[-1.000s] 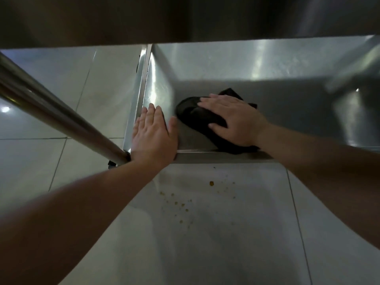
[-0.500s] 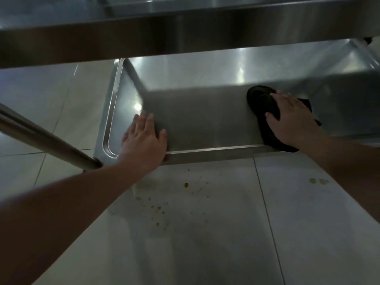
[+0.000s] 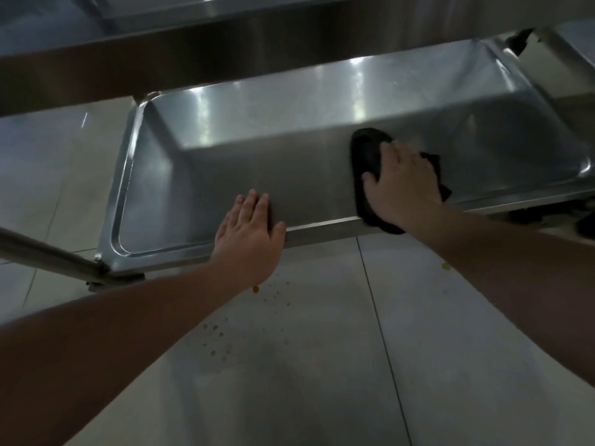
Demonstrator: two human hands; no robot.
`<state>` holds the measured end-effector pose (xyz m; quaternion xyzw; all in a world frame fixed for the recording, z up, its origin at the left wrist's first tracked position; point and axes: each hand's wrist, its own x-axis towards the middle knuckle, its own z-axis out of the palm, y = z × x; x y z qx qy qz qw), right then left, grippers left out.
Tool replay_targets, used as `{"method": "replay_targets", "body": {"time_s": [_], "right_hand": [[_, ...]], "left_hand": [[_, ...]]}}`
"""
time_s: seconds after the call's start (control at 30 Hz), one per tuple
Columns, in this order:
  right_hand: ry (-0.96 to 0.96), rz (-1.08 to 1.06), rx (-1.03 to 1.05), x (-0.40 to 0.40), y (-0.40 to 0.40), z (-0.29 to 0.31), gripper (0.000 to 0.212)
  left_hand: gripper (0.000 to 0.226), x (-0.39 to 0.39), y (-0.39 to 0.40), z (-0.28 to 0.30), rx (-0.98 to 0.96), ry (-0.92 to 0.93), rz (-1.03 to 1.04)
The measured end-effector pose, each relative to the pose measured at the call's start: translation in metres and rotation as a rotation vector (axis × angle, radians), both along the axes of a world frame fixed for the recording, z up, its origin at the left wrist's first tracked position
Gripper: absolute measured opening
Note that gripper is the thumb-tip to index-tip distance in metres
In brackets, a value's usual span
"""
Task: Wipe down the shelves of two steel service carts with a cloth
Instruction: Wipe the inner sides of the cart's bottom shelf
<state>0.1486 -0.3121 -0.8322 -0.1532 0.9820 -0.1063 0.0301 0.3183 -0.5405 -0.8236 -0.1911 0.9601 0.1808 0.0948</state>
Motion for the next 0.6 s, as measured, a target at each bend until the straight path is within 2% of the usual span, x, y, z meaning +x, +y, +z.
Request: {"method": "replay_targets", "body": {"time_s": [0.1, 0.23, 0.3, 0.4, 0.5, 0.6], "right_hand": [[-0.036, 0.332, -0.001, 0.026, -0.01, 0.003, 0.08], [0.077, 0.723, 0.017, 0.062, -0.01, -0.002, 0.083], [0.127, 0.836, 0.075, 0.066, -0.012, -0.003, 0.076], [0.12, 0.813, 0.089, 0.071, -0.017, 0.012, 0.056], [0.024, 0.746, 0.076, 0.087, -0.009, 0.035, 0.051], [-0.141, 0.698, 0.093, 0.121, 0.018, 0.056, 0.048]], "left_hand": [[0.07, -0.002, 0.006, -0.003, -0.007, 0.005, 0.032], [0.068, -0.003, 0.006, -0.004, 0.008, -0.001, 0.034], [0.068, -0.004, 0.002, 0.001, 0.033, -0.032, 0.014], [0.068, 0.0, 0.002, 0.017, 0.065, -0.064, 0.046], [0.068, 0.02, 0.015, 0.039, 0.06, -0.05, 0.082], [0.07, 0.056, 0.035, 0.064, 0.086, -0.103, -0.056]]}}
